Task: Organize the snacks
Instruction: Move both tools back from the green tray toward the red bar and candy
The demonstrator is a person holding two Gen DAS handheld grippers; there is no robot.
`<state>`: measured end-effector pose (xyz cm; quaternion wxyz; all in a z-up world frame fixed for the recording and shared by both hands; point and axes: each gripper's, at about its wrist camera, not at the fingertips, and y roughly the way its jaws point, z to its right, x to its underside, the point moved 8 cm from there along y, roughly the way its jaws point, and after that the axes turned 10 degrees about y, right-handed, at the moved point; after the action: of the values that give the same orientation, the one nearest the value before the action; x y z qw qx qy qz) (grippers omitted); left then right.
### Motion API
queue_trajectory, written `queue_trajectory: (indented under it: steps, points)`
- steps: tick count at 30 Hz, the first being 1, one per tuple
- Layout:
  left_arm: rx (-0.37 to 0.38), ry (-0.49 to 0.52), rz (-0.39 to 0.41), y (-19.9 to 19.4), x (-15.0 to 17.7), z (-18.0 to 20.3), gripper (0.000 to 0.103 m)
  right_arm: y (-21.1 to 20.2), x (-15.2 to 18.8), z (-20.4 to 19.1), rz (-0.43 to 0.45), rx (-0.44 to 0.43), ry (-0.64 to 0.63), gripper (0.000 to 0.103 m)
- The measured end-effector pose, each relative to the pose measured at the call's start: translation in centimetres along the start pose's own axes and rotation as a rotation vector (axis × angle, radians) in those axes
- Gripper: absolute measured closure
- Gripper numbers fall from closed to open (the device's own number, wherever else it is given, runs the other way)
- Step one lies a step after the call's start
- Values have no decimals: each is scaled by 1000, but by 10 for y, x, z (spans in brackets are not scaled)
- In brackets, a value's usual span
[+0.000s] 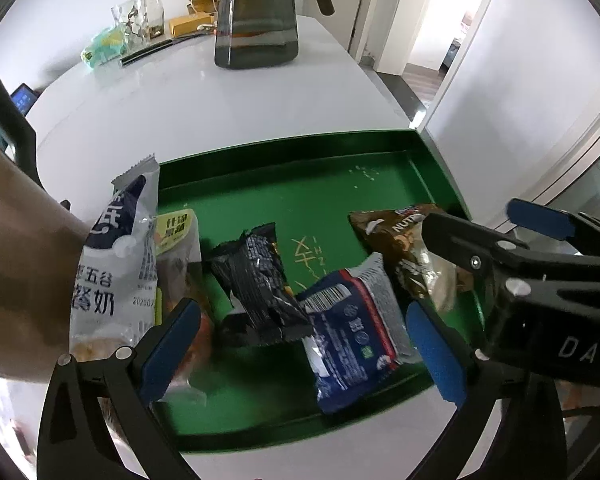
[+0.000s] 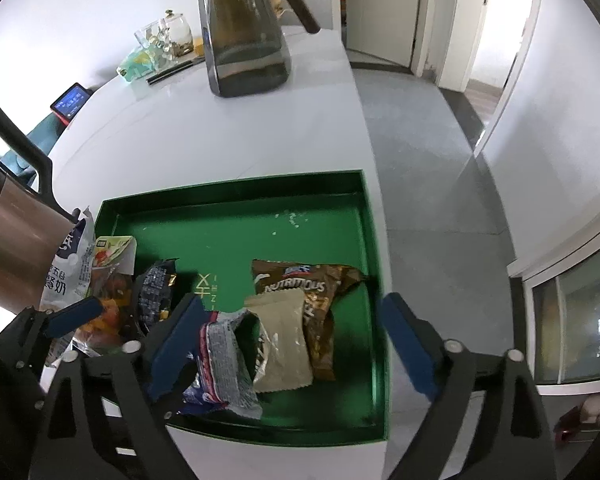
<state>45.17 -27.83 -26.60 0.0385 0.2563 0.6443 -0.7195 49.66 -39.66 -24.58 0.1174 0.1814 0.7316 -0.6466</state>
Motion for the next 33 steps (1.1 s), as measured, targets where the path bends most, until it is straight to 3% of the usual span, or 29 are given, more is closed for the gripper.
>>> queue_trajectory:
  steps: [15,22,33]
  points:
    - [20,29,72,-66,28,12,2,-59,28,0,83,58,-4,0]
    - [17,30,92,-92,51,7,2,-86,49,-8,111,43,21,0]
    - [-17,4,107,-139,106,-36,2,-122,97,-69,137,-41,-9,0]
